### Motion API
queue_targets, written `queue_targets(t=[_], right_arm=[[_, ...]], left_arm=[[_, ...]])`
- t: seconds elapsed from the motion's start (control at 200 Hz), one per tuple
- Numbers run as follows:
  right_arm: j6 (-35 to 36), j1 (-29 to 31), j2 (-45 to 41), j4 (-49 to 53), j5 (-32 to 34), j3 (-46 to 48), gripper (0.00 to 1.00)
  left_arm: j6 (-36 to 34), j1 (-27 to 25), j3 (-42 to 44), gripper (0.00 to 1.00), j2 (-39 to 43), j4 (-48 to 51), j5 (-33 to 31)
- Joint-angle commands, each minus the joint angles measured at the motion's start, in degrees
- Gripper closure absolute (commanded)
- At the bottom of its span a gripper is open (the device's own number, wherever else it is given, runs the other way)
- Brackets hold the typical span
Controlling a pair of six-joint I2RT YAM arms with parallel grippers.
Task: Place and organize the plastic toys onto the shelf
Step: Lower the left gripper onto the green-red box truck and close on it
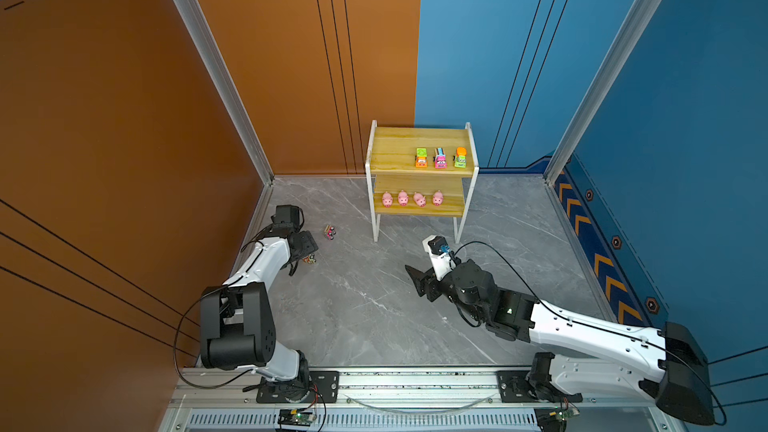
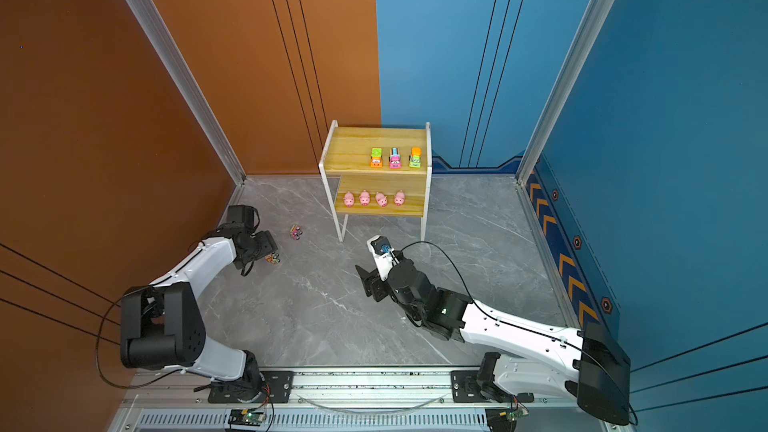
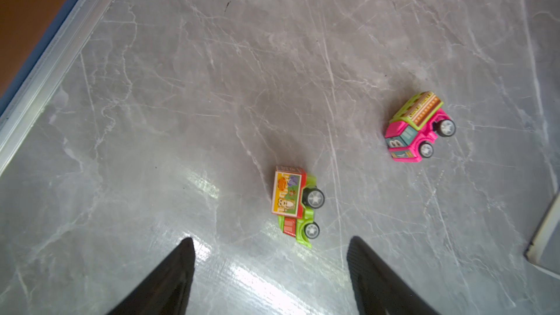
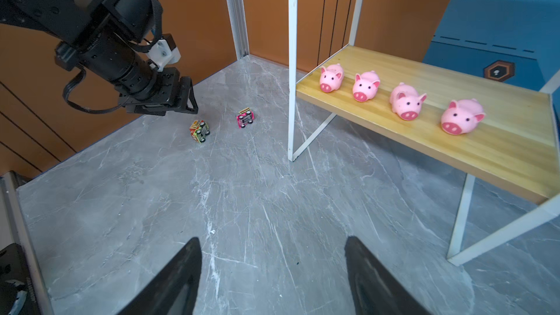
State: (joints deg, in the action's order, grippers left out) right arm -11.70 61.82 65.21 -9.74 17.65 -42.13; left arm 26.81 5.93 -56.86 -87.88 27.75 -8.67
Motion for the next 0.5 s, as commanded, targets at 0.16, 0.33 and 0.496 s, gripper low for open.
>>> queue_targets(t=[0.16,0.33,0.496], right_arm=[[-1.0,-0.1,3.2,-9.3,-5.5,3.0,0.25],[-1.2,-0.9,3.1,-10.6,-7.1,4.0,0.25],[-2.1,-1.9,3.7,-11.4,-8.1,4.6,0.25]], left_arm=[[-2.0,-0.7,-5.7,0.20,-6.7,5.3,-3.3],[-3.3,-1.4,-7.7,0.20,-10.0,6.1,-4.6],[-3.6,-3.7,-9.7,0.21,-13.9,6.2,-4.4]])
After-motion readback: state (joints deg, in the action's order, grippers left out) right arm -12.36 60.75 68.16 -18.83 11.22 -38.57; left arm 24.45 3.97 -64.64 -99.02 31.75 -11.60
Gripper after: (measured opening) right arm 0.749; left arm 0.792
